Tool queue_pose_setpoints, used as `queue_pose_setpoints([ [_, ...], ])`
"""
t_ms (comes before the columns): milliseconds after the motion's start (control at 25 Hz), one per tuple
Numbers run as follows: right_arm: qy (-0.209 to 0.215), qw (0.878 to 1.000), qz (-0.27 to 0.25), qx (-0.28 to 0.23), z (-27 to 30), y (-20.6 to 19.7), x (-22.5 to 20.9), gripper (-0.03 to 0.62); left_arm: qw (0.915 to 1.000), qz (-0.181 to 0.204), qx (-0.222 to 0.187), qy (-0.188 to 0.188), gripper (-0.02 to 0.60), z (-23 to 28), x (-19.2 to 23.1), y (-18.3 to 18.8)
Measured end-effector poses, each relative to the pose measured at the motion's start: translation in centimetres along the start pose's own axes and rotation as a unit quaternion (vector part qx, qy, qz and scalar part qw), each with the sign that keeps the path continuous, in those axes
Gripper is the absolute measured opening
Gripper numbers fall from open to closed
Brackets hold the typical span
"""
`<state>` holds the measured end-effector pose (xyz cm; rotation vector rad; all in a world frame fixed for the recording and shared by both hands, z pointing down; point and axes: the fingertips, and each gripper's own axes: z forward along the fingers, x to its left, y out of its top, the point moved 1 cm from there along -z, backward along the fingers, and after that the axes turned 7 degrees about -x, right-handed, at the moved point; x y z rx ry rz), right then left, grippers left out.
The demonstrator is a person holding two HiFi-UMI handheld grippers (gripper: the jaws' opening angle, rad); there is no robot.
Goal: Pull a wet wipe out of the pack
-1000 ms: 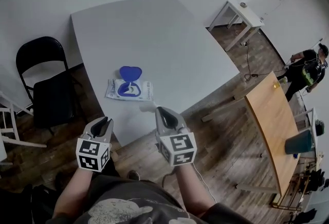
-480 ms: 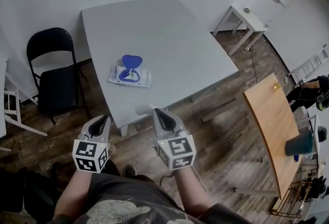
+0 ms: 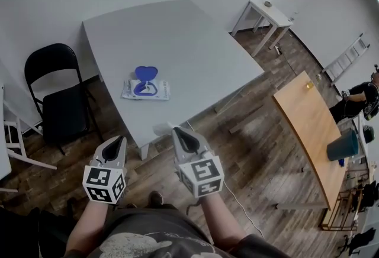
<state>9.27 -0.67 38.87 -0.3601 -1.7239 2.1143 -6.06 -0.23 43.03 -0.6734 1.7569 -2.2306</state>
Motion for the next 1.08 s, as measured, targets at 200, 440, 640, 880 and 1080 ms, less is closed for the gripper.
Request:
queue_pose_setpoints([
  [200, -0.013, 1.0, -0.006, -0.01, -0.4, 0.7, 1.6, -0.008, 0.9998, -0.001, -0.013, -0.015, 0.018, -1.5, 1.0, 1.2],
  [440, -0.029, 1.0, -0.004, -0.006, -1.3, 0.5, 2.8, -0.007, 0.9993, -0.001, -0.029, -0.022, 0.018, -3.1, 1.4, 2.3],
  [640, -0.032, 0.999, -0.015, 0.003, -1.8, 0.3, 3.8, -0.008, 0.9983, 0.003, -0.046, -0.035, 0.018, -4.6, 0.8, 3.4],
  [880, -0.031, 0.999, -0.028, 0.0, -2.3, 0.7, 5.1, -0.008, 0.9971, 0.001, -0.066, -0.037, 0.018, -5.9, 1.3, 4.6],
  [1080, -0.026, 0.999, -0.03, -0.001, -3.1, 1.2, 6.2, -0.008, 0.9972, -0.007, -0.067, -0.031, 0.018, -7.1, 1.7, 4.7],
])
